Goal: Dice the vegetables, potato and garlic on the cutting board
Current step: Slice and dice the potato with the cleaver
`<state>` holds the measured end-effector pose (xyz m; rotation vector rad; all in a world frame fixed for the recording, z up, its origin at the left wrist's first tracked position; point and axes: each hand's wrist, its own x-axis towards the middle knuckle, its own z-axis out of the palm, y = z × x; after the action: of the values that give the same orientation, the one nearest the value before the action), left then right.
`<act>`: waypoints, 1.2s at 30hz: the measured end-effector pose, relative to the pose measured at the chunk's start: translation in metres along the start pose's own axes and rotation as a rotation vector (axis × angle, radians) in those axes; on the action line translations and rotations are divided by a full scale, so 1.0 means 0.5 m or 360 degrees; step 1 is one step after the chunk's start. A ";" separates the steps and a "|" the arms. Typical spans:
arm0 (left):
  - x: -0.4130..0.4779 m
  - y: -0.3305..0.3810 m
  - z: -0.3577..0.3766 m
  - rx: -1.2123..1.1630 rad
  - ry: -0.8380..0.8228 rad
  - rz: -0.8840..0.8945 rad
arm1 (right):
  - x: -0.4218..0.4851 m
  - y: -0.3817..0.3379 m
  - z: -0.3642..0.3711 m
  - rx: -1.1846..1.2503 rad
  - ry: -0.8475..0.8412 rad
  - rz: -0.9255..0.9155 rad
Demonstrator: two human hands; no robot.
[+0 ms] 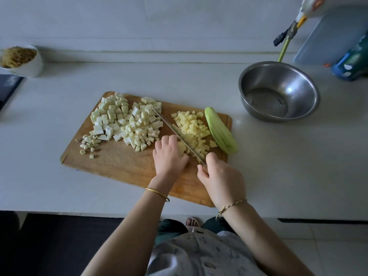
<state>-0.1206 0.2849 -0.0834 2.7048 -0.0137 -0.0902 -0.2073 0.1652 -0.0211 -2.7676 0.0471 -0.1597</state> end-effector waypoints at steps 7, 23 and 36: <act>0.002 -0.025 -0.019 -0.0067 -0.0094 0.0169 | 0.002 0.001 -0.001 0.0017 -0.0027 0.0009; 0.016 -0.066 -0.064 0.0025 -0.0390 0.0456 | 0.017 0.028 0.004 0.0895 -0.0308 0.0522; -0.015 -0.082 -0.056 0.0092 -0.0114 0.0199 | 0.000 -0.042 0.047 0.1681 -0.0239 0.1119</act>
<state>-0.1262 0.3343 -0.0748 2.7490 -0.2097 -0.1511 -0.2042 0.1929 -0.0352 -1.5804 0.6689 0.1706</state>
